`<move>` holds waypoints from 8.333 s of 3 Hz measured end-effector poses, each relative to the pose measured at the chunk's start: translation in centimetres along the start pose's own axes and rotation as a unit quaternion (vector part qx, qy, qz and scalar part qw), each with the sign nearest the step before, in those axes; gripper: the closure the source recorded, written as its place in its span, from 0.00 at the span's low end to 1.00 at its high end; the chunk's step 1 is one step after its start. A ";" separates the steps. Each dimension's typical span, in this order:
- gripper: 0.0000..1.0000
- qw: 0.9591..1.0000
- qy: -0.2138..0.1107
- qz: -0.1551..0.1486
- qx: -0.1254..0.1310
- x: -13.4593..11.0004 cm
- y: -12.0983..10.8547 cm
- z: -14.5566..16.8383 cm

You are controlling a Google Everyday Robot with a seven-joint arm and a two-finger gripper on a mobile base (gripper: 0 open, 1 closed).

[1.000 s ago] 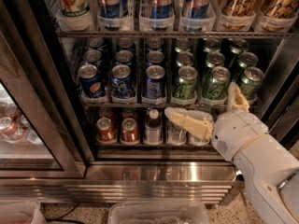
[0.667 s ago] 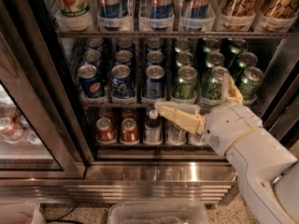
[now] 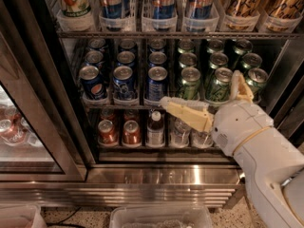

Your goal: Pick orange can from top shelf of fridge

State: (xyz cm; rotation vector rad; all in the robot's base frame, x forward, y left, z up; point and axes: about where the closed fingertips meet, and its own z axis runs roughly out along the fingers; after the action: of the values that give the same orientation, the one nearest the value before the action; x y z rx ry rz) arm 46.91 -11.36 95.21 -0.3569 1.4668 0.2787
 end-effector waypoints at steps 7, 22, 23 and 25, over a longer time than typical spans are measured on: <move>0.00 0.993 -0.010 -0.046 0.104 -5.1 -8.1 -2.9; 0.00 0.984 -0.050 0.029 0.171 -6.8 -13.0 -0.3; 0.00 0.983 -0.059 0.007 0.172 -6.9 -11.7 0.9; 0.00 0.983 -0.061 -0.018 0.170 -7.2 -10.9 2.1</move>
Offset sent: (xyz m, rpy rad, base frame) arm -0.0115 -0.0502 0.0422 -0.1123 -0.0155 -0.0949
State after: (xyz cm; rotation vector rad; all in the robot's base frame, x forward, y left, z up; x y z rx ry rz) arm 52.49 -20.24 103.26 -0.0889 1.3568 0.0175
